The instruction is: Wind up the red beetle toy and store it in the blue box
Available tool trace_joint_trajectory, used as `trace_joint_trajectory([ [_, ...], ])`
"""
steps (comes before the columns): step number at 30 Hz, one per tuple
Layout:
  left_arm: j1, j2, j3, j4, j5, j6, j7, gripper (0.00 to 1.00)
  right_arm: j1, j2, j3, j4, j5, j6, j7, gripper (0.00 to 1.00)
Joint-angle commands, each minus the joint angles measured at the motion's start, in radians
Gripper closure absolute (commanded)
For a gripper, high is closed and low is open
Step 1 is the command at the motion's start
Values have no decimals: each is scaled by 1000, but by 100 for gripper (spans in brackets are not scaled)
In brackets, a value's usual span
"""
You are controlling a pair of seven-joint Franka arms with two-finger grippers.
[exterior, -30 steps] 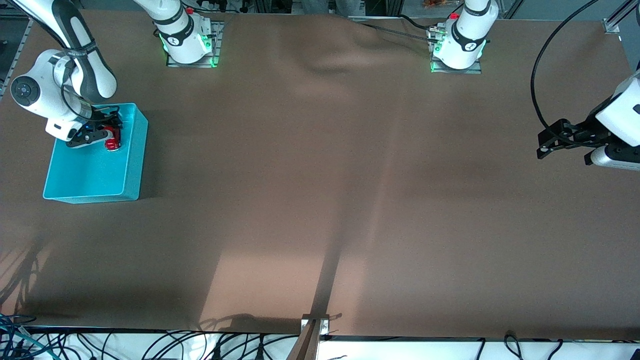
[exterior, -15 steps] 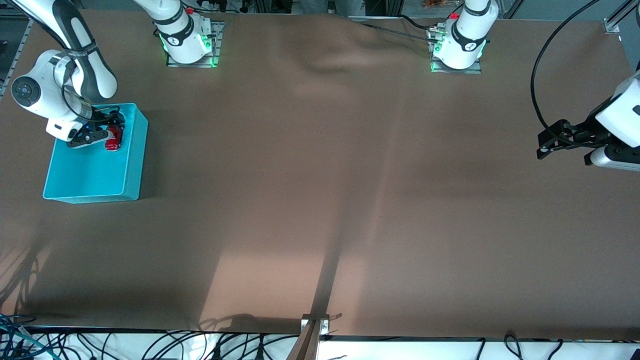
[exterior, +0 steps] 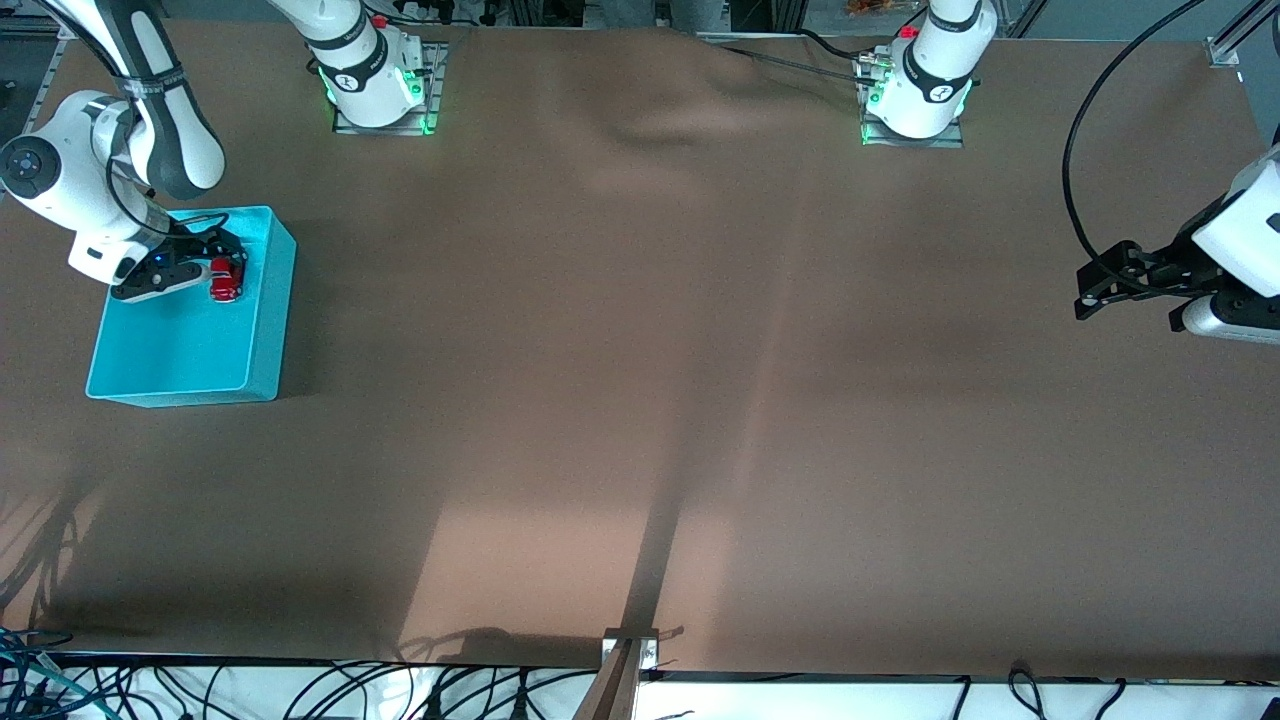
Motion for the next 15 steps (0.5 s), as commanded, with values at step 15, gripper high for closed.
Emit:
trace_joint_trajectory([
  [15, -7, 13, -4, 33, 5, -14, 6, 0, 3, -69, 184, 550, 118, -810, 444, 0],
])
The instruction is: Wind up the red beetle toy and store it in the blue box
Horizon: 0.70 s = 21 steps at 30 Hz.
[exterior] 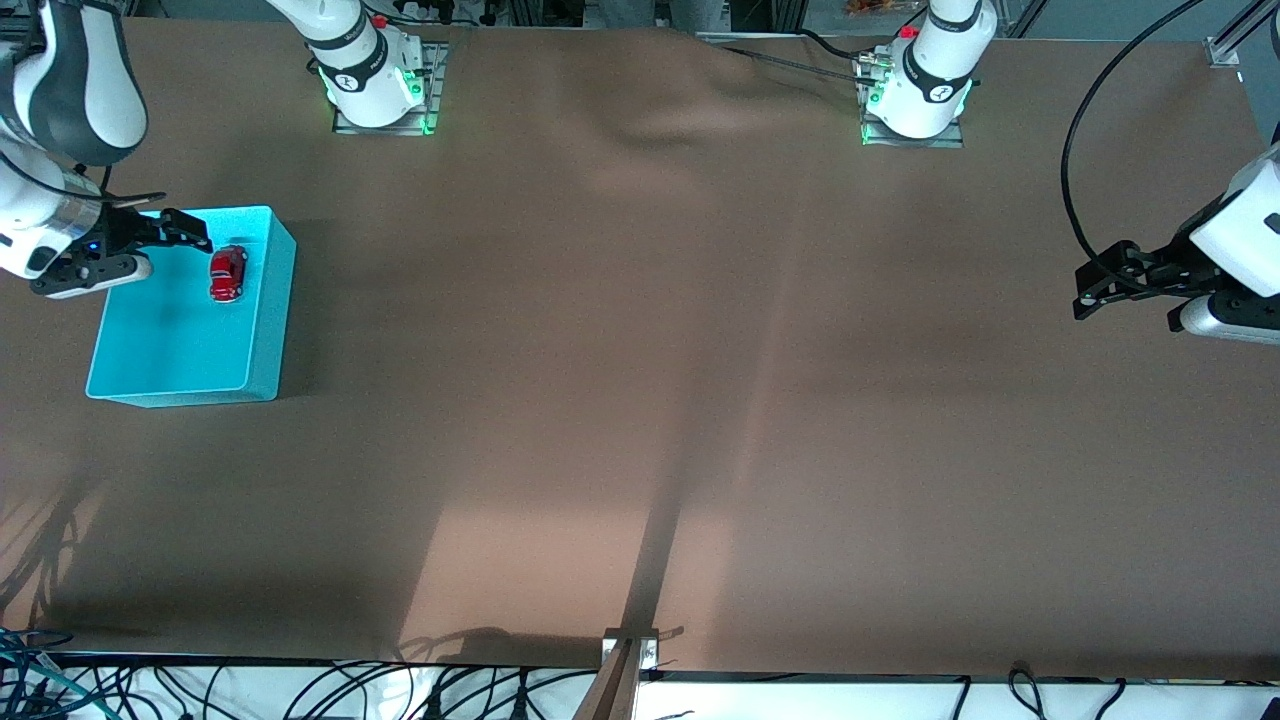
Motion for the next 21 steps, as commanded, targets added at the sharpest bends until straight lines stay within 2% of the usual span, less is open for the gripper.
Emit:
trace_joint_trajectory([
  [1, -4, 13, -1, 33, 5, -14, 6, 0, -3, 18, 51, 154, 15, -182, 163, 0],
  [6, -2, 13, -1, 30, 5, -14, 6, 0, -3, 8, 80, 231, 12, -272, 247, 0],
  [12, -2, 13, -1, 30, 5, -14, 6, 0, -3, -42, 110, 252, 3, -277, 249, 0],
  [15, -2, 13, -1, 30, 4, -14, 4, 0, -3, -44, 157, 254, -14, -285, 251, 0],
  [21, -2, 13, -1, 30, 5, -14, 6, 0, -5, -6, 163, 321, -28, -309, 237, 0],
])
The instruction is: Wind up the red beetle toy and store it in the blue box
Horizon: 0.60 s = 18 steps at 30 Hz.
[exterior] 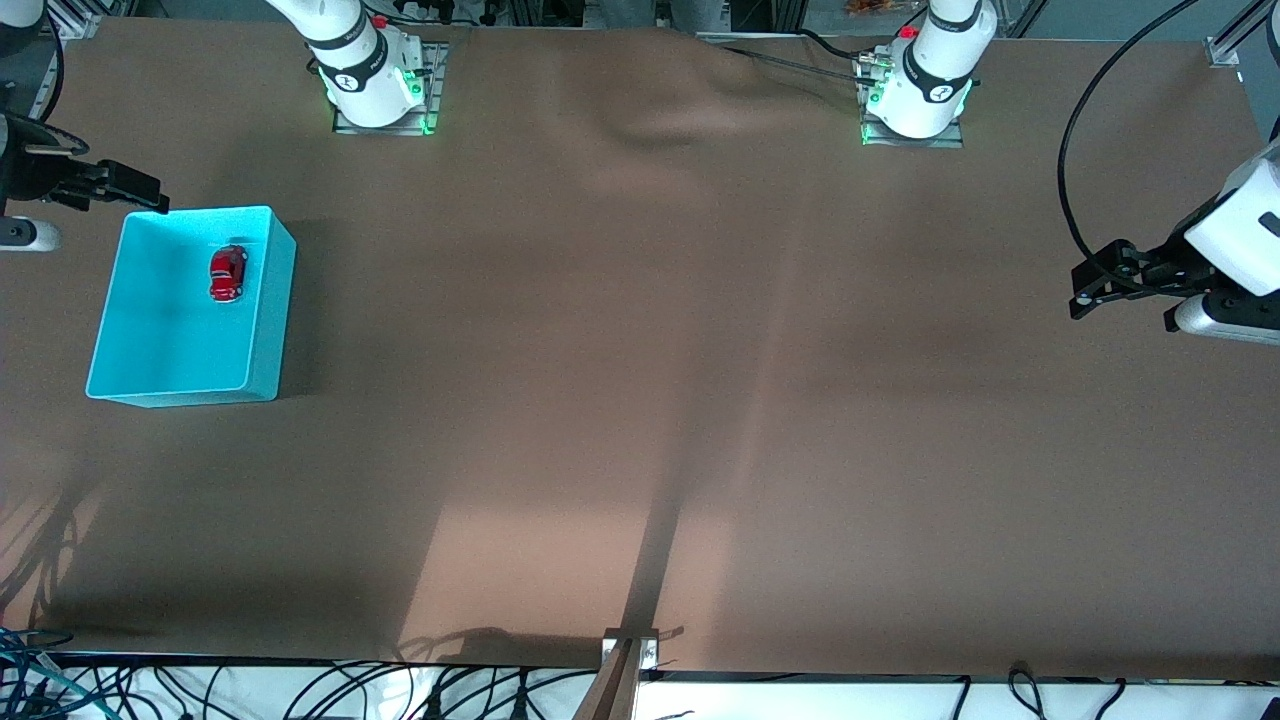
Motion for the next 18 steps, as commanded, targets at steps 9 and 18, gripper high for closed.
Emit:
trace_joint_trajectory([
  [9, -3, 12, 0, 29, 5, -14, 4, 0, -5, 101, 26, 165, -15, -85, 10, 0],
  [18, -3, 12, 0, 28, 5, -14, 4, 0, -5, 101, 28, 166, -12, -85, 11, 0],
])
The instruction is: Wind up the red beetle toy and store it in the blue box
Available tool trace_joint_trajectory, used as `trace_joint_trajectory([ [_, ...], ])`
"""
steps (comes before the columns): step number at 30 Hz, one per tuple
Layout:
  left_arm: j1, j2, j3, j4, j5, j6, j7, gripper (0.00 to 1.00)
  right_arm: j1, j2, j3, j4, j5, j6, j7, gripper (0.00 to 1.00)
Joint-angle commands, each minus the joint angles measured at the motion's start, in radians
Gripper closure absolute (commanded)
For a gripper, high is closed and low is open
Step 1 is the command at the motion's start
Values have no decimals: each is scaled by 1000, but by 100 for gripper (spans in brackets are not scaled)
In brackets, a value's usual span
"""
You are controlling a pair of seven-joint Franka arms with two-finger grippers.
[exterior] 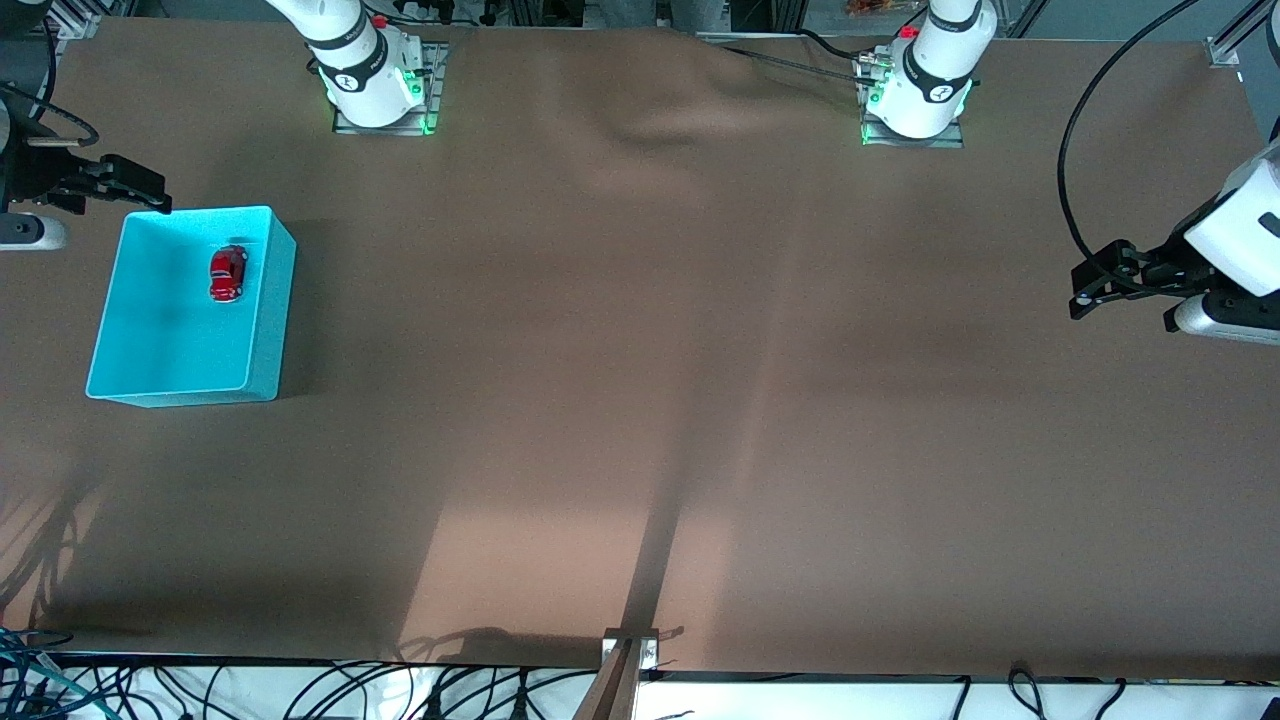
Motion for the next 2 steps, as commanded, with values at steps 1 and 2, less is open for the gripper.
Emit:
trace_joint_trajectory([
  [1, -3, 12, 0, 29, 5, -14, 4, 0, -5, 11, 9, 37, -7, -34, 11, 0],
  [2, -3, 12, 0, 29, 5, -14, 4, 0, -5, 11, 9, 37, -7, -34, 13, 0],
])
